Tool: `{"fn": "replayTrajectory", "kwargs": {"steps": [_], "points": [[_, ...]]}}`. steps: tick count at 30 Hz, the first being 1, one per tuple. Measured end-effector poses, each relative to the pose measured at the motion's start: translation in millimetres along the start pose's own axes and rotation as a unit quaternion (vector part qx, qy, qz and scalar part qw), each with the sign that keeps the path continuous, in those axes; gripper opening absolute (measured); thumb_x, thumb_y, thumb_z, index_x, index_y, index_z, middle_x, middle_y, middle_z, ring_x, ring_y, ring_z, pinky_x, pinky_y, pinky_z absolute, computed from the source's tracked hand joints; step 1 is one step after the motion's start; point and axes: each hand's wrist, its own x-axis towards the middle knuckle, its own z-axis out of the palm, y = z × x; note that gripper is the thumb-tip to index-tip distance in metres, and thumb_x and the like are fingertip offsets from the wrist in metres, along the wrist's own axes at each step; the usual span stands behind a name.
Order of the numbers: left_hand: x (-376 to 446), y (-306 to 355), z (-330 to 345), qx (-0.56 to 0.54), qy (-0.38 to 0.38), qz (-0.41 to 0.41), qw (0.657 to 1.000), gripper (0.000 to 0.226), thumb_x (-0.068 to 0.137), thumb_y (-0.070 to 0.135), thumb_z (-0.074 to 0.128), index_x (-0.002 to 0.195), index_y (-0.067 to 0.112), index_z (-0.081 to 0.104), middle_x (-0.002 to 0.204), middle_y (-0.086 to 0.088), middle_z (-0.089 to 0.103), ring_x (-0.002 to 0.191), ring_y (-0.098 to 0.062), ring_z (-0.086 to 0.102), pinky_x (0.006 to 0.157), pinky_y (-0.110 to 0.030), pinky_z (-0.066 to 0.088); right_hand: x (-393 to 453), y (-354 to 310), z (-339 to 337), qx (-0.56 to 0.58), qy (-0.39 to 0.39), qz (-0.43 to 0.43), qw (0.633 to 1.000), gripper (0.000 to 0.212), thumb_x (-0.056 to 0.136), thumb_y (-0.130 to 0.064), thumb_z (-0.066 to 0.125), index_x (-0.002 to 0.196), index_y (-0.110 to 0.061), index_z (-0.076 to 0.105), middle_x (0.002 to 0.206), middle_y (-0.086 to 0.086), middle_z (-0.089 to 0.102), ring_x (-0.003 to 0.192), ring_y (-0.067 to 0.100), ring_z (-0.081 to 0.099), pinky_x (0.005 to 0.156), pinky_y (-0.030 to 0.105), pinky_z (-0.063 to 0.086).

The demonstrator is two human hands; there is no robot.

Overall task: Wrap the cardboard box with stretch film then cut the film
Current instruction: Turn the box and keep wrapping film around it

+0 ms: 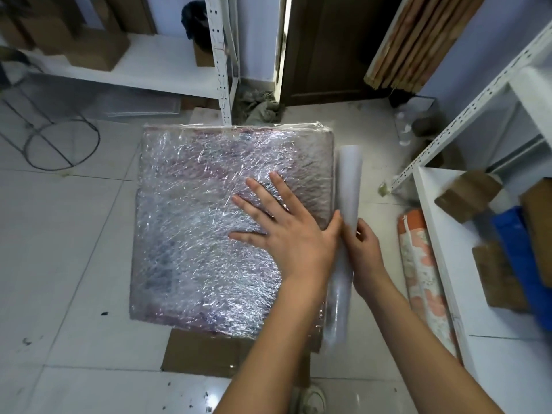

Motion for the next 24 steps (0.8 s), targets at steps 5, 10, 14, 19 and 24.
{"fn": "replayTrajectory", "kwargs": {"steps": [5,10,14,19,24], "points": [[3.2,3.1,-15.7,-0.075,-0.007,-0.046,0.996,0.115,0.077,0.076,0.04,0.142,0.011,-0.029,0.15,-0.019,-0.032,0.135,-0.045,-0.028,0.1,-0.077,0.001,7.0,-32.5,2.6,-0.093,-0.014,-0.049,0.994,0.095,0.05,-0.067,0.066,0.088,0.018,0.047,0.076,0.013,0.05,0.071,0.018,0.045,0.063,0.034,0.039],[13.5,-10.9,-30.6,-0.155,-0.018,-0.119,0.981,0.112,0.077,0.074,0.042,0.146,0.013,-0.021,0.154,-0.015,-0.022,0.14,-0.041,-0.02,0.101,-0.075,0.004,11.4,-58.2,8.8,-0.221,-0.01,-0.099,0.97,0.056,0.065,-0.061,0.07,0.054,-0.016,0.039,0.046,-0.012,0.034,0.048,0.004,0.031,0.049,0.026,0.027],[16.6,-37.6,-29.2,-0.247,-0.029,-0.177,0.952,0.107,0.079,0.068,0.049,0.149,0.017,-0.013,0.157,-0.009,-0.015,0.143,-0.034,-0.015,0.104,-0.07,0.002,7.0,-64.2,23.9,-0.252,-0.039,-0.12,0.96,0.068,0.063,-0.068,0.065,0.06,-0.002,0.05,0.052,-0.002,0.04,0.05,0.01,0.036,0.05,0.027,0.029],[22.2,-73.9,-33.2,-0.315,0.004,-0.219,0.924,0.103,0.079,0.062,0.055,0.151,0.018,-0.005,0.158,-0.005,-0.01,0.144,-0.029,-0.011,0.106,-0.067,0.001,-2.9,-64.1,54.2,-0.294,-0.064,-0.127,0.945,0.051,0.072,-0.058,0.065,0.058,-0.015,0.043,0.051,-0.006,0.036,0.046,0.006,0.031,0.046,0.021,0.026],[18.7,-118.9,-37.6,-0.375,0.021,-0.243,0.894,0.097,0.082,0.055,0.058,0.151,0.021,-0.001,0.159,-0.002,-0.006,0.145,-0.024,-0.009,0.11,-0.059,0.001,-12.0,-50.1,86.0,-0.374,-0.092,-0.138,0.913,0.071,0.066,-0.079,0.053,0.061,-0.008,0.052,0.054,0.001,0.049,0.05,0.014,0.043,0.051,0.031,0.034]]}}
